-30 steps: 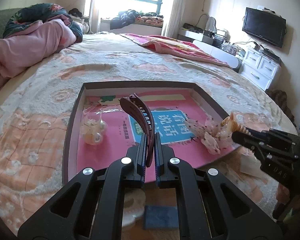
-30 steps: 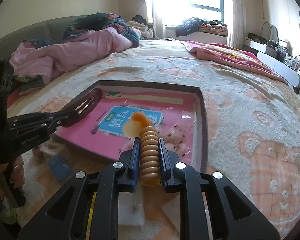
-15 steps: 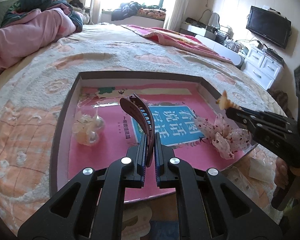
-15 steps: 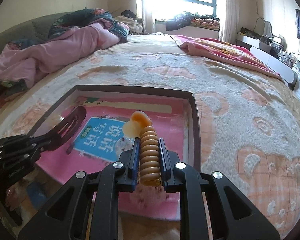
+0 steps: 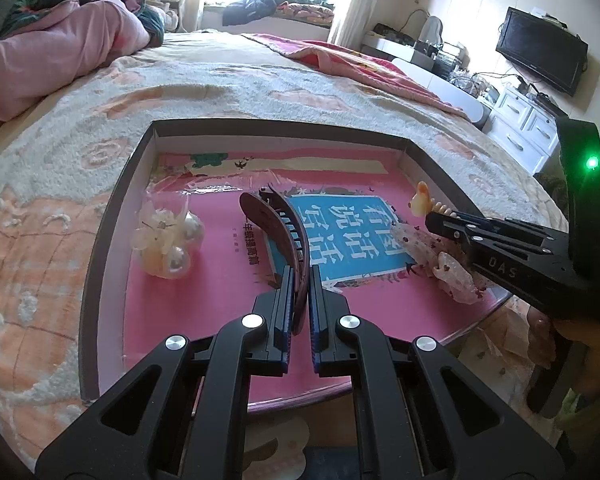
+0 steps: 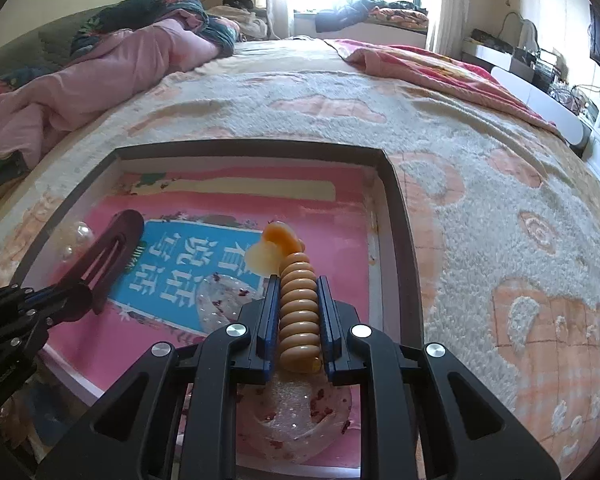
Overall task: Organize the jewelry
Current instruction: 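Carry hair claw and spiral tie into the tray and open both grippers, then withdraw both tools from the tray toward the pom-pom and bangles, then close the left gripper on the pink pom-pom while the right approaches the yellow bangles, then close the right gripper on the bagged yellow bangles while the left holds the pom-pom, then carry the pom-pom and bagged bangles over the tray with both grippers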
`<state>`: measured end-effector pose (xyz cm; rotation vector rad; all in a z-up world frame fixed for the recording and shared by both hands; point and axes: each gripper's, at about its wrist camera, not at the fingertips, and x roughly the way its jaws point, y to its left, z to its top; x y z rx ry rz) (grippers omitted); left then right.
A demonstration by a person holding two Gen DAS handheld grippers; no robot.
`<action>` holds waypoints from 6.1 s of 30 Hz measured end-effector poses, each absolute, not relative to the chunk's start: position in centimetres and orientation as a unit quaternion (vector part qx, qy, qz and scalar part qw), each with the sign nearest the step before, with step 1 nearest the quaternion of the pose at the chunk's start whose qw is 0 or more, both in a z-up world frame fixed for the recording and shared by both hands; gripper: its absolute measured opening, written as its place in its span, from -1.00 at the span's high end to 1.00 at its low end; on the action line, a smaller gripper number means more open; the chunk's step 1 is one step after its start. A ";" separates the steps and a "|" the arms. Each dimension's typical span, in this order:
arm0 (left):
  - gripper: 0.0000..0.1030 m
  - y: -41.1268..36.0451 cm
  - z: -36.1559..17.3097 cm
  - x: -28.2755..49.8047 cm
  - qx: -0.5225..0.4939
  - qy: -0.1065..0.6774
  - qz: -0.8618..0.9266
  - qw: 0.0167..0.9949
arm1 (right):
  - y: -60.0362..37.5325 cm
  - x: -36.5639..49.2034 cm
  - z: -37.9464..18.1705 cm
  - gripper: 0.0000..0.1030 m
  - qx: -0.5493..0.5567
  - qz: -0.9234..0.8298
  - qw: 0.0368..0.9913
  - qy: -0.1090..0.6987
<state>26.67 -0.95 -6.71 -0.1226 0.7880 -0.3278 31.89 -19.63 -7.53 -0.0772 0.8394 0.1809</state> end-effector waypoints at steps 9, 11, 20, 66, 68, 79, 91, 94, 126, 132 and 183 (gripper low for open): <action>0.95 -1.1 -6.8 26.8 -0.055 0.387 -0.152 0.908 | -20.1 31.2 -7.4 0.53 -0.027 0.089 0.912 0.399; 0.95 -1.1 -6.8 26.7 -0.053 0.387 -0.152 0.908 | -20.3 30.8 -7.1 0.35 -0.021 0.095 0.915 0.391; 0.95 -1.3 -6.7 26.5 -0.050 0.388 -0.152 0.908 | -20.5 28.8 -6.0 -0.03 -0.010 0.104 0.922 0.372; -0.67 2.3 -0.9 18.2 -0.053 0.302 -0.088 0.948 | -23.1 16.6 -2.3 -0.70 0.022 0.124 0.942 0.311; -0.67 2.6 -0.8 17.8 -0.053 0.302 -0.083 0.948 | -22.9 16.2 -2.2 -0.70 0.022 0.129 0.942 0.310; -0.67 3.2 -1.2 15.9 -0.028 0.303 -0.065 0.950 | -20.9 14.5 -2.4 -0.70 0.009 0.155 0.936 0.317; -0.67 4.5 -2.2 14.9 -0.023 0.317 -0.047 0.947 | -18.2 13.7 -3.3 -0.70 -0.010 0.183 0.927 0.328; -0.67 4.9 -2.6 14.8 -0.024 0.323 -0.042 0.945 | -17.5 13.6 -3.6 -0.70 -0.015 0.189 0.924 0.332; -0.36 7.4 -6.4 16.7 -0.045 0.387 -0.053 0.920 | -13.7 13.6 -7.1 -0.70 -0.045 0.216 0.902 0.370; 0.25 7.7 -6.9 17.0 -0.068 0.402 -0.079 0.910 | -13.4 14.3 -8.0 -0.52 -0.049 0.215 0.899 0.379; 0.61 1.2 -2.9 15.0 -0.031 0.368 -0.134 0.920 | -21.1 12.9 -4.7 0.27 0.026 0.215 0.907 0.361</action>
